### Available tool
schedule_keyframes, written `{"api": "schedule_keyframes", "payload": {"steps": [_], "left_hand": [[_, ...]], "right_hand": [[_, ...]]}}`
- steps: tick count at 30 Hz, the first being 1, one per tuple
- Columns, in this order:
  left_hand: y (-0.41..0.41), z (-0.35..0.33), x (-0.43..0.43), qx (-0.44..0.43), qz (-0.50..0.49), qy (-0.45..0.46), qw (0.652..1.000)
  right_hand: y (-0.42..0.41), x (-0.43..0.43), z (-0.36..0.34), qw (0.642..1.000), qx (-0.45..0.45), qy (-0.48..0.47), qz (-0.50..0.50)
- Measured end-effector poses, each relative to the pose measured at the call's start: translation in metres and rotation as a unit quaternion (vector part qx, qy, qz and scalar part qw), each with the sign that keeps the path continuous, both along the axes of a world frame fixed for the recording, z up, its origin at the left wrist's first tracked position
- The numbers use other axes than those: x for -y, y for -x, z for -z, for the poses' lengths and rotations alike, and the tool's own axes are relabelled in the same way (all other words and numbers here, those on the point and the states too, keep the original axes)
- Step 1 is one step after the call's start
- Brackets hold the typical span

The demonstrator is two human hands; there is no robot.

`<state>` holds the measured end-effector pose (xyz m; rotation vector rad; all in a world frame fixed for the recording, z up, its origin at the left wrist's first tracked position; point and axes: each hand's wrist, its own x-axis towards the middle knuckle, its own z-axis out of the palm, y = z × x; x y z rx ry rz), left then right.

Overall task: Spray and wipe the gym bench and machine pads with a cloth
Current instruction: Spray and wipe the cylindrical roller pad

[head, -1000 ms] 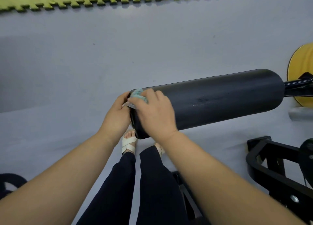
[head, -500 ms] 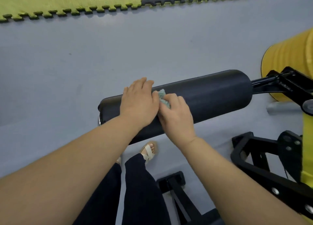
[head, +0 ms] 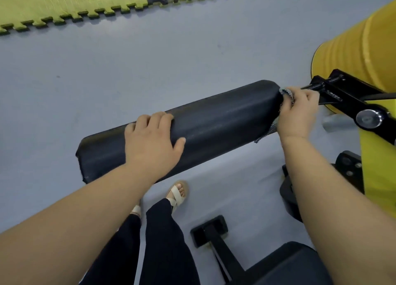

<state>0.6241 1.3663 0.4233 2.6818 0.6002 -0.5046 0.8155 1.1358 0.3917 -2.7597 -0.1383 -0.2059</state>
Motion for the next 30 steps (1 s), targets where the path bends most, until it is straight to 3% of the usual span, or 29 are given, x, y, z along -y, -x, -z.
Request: {"api": "schedule_keyframes", "payload": {"steps": [7,11,13,16,19,21,25,30], "left_hand": [[0.043,0.002,0.021,0.054,0.068,-0.033,0.996],[0.049,-0.006,0.013,0.135,0.029,0.043,0.989],[0.052,-0.007,-0.001,0.173,-0.015,0.091,0.981],[0.052,-0.005,-0.019,0.169,-0.067,0.069,0.981],[0.049,0.000,-0.024,0.122,-0.085,0.044,0.988],[0.047,0.004,-0.024,0.089,-0.074,0.038,0.993],[0.048,0.010,-0.020,0.055,-0.057,0.024,0.997],[0.049,0.007,-0.019,0.054,-0.063,0.029,0.996]], "right_hand": [[0.124,-0.091,0.000,0.978,0.020,-0.043,-0.201],[0.157,-0.104,-0.006,0.937,-0.038,-0.076,-0.339],[0.132,-0.083,-0.012,0.943,-0.010,-0.094,-0.318],[0.069,-0.044,-0.020,0.986,0.049,-0.098,-0.128],[0.022,-0.024,-0.017,0.997,-0.004,-0.071,-0.006],[0.018,-0.034,-0.007,0.996,-0.050,-0.070,-0.012],[0.063,-0.082,-0.004,0.997,-0.042,-0.065,-0.029],[0.128,-0.129,-0.002,0.961,-0.036,-0.097,-0.255]]}}
